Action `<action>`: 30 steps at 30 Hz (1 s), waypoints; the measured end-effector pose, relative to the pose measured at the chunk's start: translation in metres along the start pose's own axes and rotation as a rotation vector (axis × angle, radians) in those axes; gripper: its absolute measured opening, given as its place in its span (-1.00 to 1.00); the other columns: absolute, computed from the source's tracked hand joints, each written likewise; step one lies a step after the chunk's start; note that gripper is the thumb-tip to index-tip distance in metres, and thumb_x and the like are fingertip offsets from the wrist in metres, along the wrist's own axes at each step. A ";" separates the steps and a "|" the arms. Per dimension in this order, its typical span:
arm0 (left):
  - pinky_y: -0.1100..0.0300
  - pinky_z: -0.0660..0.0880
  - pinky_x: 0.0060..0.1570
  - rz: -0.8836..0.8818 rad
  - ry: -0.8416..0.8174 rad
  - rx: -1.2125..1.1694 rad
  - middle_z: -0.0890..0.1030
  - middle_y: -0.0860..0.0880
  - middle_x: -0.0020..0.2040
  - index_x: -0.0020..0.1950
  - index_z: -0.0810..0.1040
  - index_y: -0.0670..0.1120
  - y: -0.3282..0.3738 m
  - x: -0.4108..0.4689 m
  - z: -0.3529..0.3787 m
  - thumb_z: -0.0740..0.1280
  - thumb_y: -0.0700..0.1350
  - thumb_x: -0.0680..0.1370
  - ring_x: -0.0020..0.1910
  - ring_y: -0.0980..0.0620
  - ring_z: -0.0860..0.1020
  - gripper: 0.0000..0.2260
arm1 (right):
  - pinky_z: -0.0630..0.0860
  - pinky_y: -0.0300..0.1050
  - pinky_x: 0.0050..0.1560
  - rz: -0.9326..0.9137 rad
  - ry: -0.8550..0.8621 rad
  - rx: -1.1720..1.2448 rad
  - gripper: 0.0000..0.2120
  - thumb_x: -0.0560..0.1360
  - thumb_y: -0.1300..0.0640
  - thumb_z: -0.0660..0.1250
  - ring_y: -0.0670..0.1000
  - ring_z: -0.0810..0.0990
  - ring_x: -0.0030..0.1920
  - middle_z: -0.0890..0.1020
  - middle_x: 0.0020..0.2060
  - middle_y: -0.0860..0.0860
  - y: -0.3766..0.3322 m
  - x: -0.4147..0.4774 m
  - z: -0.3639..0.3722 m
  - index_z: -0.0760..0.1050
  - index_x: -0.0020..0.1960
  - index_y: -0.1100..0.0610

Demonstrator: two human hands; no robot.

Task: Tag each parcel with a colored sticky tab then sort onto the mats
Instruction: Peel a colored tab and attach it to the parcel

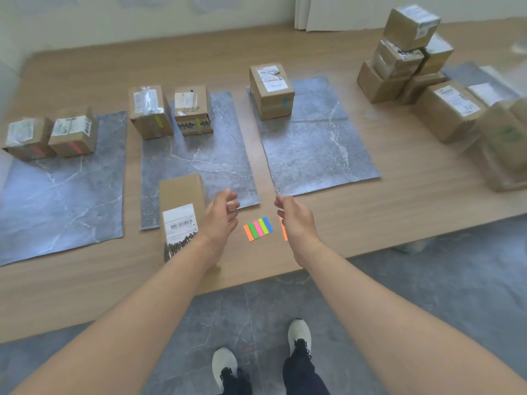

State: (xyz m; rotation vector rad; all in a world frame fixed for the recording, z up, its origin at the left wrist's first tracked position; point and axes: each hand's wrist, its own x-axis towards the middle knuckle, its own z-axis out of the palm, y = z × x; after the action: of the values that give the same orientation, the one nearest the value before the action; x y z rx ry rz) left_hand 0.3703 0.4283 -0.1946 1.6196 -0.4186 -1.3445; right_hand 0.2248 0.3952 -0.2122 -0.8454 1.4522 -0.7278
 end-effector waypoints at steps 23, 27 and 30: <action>-0.05 0.50 0.28 -0.239 -0.032 -0.005 0.63 -0.12 0.13 0.16 0.59 -0.06 -0.086 0.046 0.125 0.14 0.15 0.64 0.17 -0.11 0.58 -0.64 | 0.55 -0.14 0.23 -0.043 -0.082 -0.326 -0.57 0.59 0.40 0.08 0.00 0.65 0.13 0.65 0.05 -0.04 0.076 0.102 -0.109 0.61 0.24 0.11; 0.04 0.53 0.19 -0.223 0.005 -0.007 0.66 -0.08 0.07 0.12 0.61 -0.05 -0.095 0.051 0.125 0.14 0.14 0.65 0.10 -0.08 0.61 -0.64 | 0.56 -0.14 0.22 -0.063 -0.086 -0.332 -0.58 0.58 0.39 0.10 -0.01 0.66 0.13 0.66 0.04 -0.03 0.081 0.106 -0.106 0.62 0.22 0.11; 0.04 0.51 0.21 -0.214 0.043 -0.015 0.68 -0.05 0.03 0.11 0.61 -0.05 -0.098 0.054 0.120 0.13 0.13 0.65 0.10 -0.07 0.61 -0.64 | 0.56 -0.14 0.22 -0.069 -0.086 -0.311 -0.58 0.56 0.41 0.11 -0.01 0.66 0.11 0.67 0.02 -0.04 0.081 0.105 -0.102 0.63 0.21 0.12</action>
State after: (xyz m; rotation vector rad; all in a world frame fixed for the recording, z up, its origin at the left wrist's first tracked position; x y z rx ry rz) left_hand 0.2515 0.3820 -0.2984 1.7147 -0.2133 -1.4638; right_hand 0.1180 0.3446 -0.3306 -1.1555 1.4858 -0.5160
